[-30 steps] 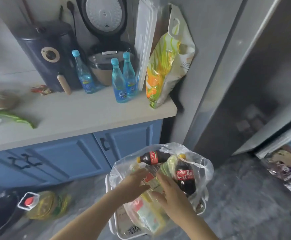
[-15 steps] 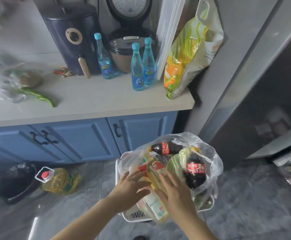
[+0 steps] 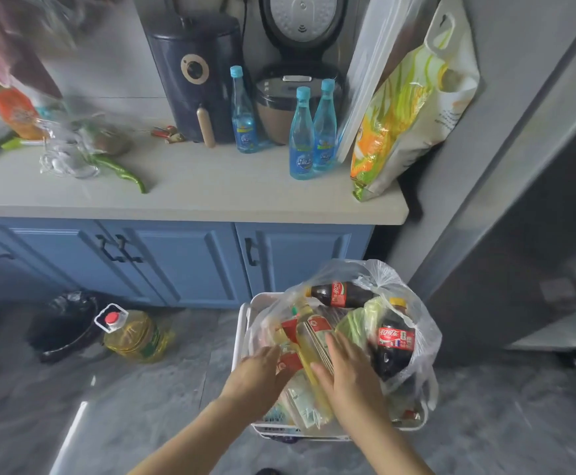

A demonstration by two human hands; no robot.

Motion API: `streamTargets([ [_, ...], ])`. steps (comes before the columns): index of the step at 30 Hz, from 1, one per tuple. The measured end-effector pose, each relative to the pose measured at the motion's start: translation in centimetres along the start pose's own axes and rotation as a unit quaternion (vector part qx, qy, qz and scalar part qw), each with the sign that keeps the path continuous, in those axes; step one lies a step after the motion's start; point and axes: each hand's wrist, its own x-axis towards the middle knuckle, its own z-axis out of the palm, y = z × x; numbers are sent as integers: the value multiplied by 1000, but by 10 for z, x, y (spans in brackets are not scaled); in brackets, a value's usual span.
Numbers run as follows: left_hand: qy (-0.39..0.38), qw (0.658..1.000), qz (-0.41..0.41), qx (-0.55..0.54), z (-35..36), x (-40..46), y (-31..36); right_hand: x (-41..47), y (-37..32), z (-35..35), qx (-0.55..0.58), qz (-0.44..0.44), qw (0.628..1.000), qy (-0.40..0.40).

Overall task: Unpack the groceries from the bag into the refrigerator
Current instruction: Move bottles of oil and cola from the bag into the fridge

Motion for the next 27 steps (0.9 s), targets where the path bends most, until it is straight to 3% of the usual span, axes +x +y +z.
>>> streamTargets([
  [3,60,994,-69,-58,11,14,17,20,2,8,-2,-6,1000,-15],
  [9,107,963,-207,-133,16,45,33,36,8,18,9,-2,1000,-30],
  [14,134,895,-279,-322,17,64,35,38,14,21,33,-7,999,-24],
  [17,163,851,-267,-423,27,66,21,37,17,19,60,-5,998,-27],
  [22,148,787,-195,-566,29,52,16,28,23,19,114,9,993,-2],
  [24,158,795,-148,-566,30,48,14,27,26,18,137,26,990,0],
  [27,122,846,-78,-514,36,41,7,28,26,16,160,36,986,3],
])
